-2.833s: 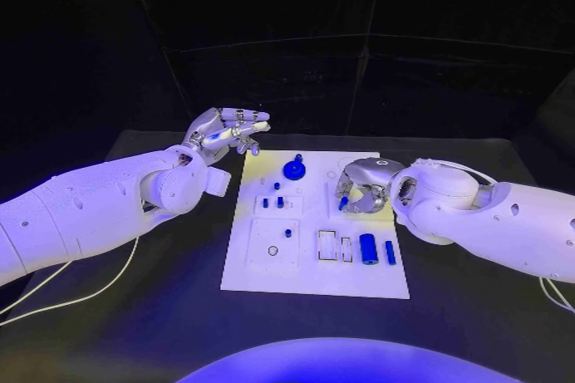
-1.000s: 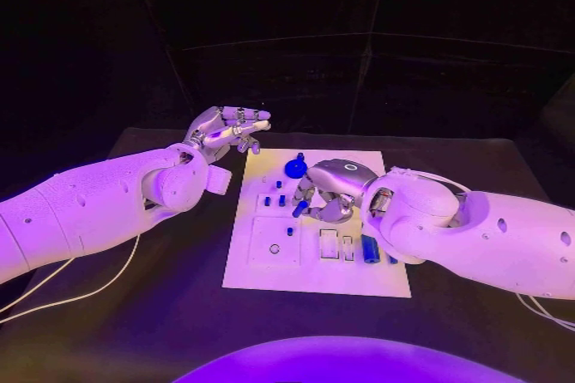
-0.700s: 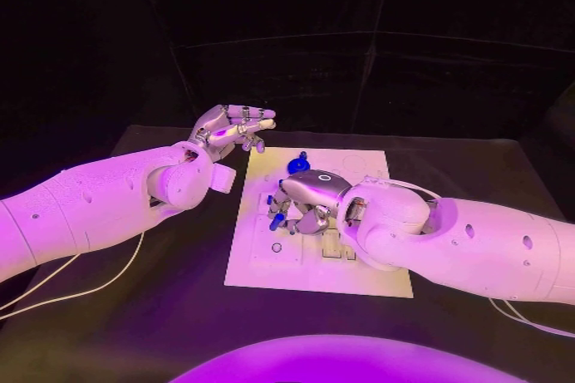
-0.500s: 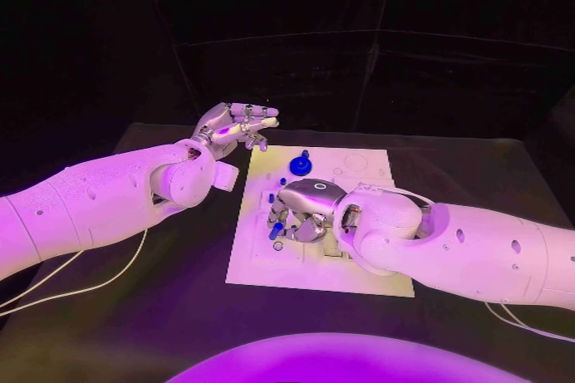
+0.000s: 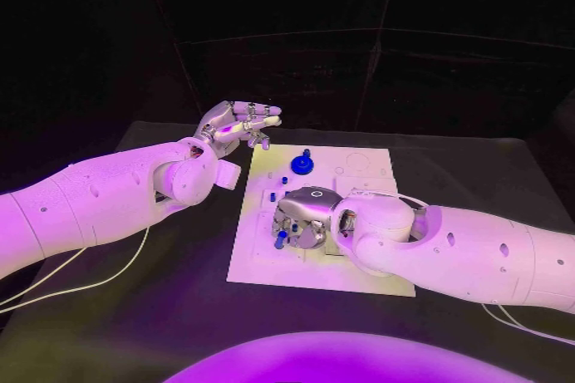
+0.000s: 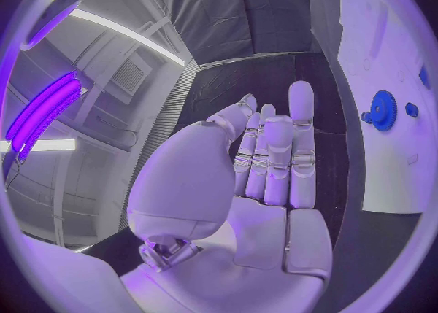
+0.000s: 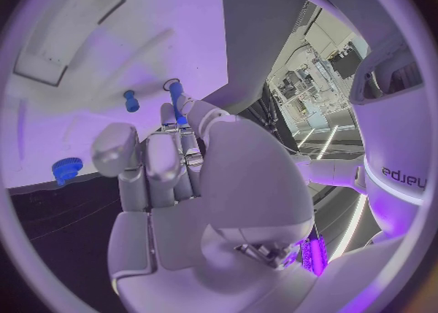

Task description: Assemble the parts on the task board

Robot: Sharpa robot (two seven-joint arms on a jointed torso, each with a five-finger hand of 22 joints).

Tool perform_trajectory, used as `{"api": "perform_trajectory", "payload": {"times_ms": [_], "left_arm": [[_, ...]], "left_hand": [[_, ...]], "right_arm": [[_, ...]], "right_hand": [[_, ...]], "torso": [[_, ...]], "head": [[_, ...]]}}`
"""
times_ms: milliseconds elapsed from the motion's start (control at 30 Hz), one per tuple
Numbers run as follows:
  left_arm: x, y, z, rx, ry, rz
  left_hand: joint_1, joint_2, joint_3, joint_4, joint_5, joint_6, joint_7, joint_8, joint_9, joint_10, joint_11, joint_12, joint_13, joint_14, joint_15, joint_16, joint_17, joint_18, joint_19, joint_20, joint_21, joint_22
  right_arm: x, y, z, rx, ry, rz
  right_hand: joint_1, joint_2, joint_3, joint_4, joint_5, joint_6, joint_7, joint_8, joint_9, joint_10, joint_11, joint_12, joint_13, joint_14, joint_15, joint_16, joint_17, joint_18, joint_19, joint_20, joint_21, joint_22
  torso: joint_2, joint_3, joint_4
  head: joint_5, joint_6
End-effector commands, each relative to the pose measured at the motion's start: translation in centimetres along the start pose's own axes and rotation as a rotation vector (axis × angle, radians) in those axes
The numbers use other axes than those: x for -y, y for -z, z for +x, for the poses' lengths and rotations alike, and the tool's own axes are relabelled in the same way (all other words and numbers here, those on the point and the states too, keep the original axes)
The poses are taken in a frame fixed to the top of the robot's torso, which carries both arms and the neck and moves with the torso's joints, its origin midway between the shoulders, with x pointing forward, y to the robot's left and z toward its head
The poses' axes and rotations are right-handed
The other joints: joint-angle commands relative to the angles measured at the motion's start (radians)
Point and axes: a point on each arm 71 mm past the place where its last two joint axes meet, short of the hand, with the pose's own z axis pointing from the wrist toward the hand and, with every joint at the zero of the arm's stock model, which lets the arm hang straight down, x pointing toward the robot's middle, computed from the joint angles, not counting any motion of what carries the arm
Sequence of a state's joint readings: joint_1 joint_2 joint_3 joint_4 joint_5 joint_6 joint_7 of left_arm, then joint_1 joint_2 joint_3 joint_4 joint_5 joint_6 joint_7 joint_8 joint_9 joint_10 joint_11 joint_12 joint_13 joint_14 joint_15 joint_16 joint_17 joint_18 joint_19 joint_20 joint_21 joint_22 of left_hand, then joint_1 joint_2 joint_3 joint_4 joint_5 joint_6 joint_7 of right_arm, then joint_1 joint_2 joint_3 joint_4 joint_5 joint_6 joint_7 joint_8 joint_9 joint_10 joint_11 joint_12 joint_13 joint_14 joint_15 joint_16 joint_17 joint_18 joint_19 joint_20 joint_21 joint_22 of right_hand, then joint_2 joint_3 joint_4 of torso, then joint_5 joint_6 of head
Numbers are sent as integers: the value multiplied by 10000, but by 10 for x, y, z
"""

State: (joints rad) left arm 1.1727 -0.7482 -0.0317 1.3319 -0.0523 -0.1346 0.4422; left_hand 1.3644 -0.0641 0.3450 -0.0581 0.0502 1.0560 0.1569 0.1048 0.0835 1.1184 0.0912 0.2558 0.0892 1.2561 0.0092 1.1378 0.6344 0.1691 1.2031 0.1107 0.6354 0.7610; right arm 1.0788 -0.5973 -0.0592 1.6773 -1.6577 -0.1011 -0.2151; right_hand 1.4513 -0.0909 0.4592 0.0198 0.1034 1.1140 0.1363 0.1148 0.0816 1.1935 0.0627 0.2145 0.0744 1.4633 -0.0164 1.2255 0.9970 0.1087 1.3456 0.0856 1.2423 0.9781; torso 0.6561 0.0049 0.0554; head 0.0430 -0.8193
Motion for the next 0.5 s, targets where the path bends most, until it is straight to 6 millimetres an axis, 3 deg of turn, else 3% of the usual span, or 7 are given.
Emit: {"api": "perform_trajectory", "payload": {"times_ms": [33,500], "left_arm": [[1,-1,1,-102,82,60],[1,-1,1,-112,86,54]], "left_hand": [[44,37,4,-30,34,-14,41,67,-10,-52,-9,60,13,-81,-6,-37,-11,138,-47,-15,-67,-11],[45,44,1,-31,33,-16,43,71,-11,-60,-7,72,15,-87,-6,-39,-23,139,-44,-15,-79,-19]], "right_arm": [[0,0,1,-242,380,31],[-1,-4,3,-412,681,118]], "right_hand": [[-88,18,35,-6,35,64,32,20,9,32,20,-58,-1,216,-43,1,-6,31,27,-15,-3,-5],[-116,12,27,-3,39,66,31,19,8,37,19,-65,0,215,-40,3,-7,30,25,-12,-1,-2]], "torso": [[1,0,-3],[4,0,0]], "head": [[-4,-1],[-6,-32]]}}
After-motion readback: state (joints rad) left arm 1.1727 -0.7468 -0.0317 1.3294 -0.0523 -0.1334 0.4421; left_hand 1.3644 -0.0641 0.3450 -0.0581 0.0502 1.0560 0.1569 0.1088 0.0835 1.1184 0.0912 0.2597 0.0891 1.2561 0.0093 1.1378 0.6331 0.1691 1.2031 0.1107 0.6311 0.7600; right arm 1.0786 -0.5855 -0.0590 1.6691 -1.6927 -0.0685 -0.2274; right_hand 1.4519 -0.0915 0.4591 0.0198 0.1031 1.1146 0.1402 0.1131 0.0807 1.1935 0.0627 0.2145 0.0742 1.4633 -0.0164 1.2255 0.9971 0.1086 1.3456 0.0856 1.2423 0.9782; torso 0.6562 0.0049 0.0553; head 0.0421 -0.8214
